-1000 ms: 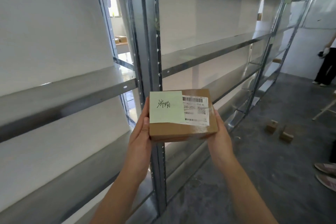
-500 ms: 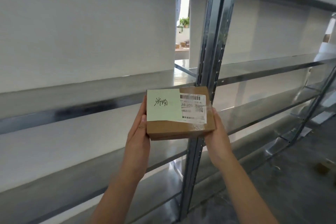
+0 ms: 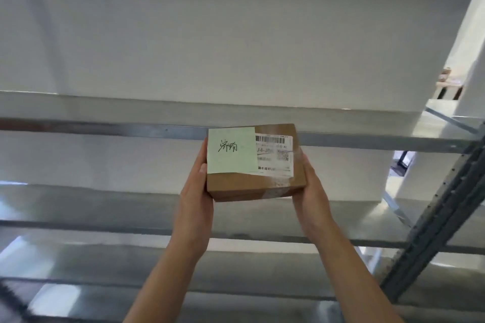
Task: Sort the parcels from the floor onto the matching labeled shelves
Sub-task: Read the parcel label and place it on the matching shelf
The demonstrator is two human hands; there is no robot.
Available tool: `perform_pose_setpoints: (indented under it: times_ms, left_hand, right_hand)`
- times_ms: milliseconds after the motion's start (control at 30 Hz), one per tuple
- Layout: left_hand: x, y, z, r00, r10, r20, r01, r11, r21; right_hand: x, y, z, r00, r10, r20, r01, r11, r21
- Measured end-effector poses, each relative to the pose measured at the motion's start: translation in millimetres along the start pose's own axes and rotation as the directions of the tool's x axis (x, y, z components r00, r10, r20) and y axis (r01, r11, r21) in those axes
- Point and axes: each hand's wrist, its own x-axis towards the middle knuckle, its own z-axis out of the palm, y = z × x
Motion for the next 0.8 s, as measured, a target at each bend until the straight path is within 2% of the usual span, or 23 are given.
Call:
perform_pose_setpoints:
  times_ms: [233, 467, 600, 800]
  left_hand:
    - [-39.6, 48.3, -112.9, 0.973, 0.115, -0.198, -0.107, 0.993, 0.054]
    - [-83.2, 77.4, -192.8, 0.905, 0.191, -0.380, -0.153, 0.980, 0.130]
    - [-99.7, 97.7, -225.4, 0.850, 0.242, -0.468, -0.176, 0.968, 0.180]
    - [-110.2, 119.1, -265.5, 0.757, 0.287, -0.587, -0.120, 0.944, 0.307]
  right_hand:
    - [-17.4, 30.7, 126.9, 0.972, 0.060, 0.226, -0.066, 0.998, 0.017]
    - [-40.3, 62.0, 218.5, 0.908, 0.111, 0.404, -0.138, 0.990, 0.039]
    - [-41.9, 73.7, 265.8, 0.847, 0.135, 0.514, -0.189, 0.980, 0.054]
    - [-33.3, 95.0, 331.2, 0.734, 0.170, 0.657, -0.266, 0.963, 0.048]
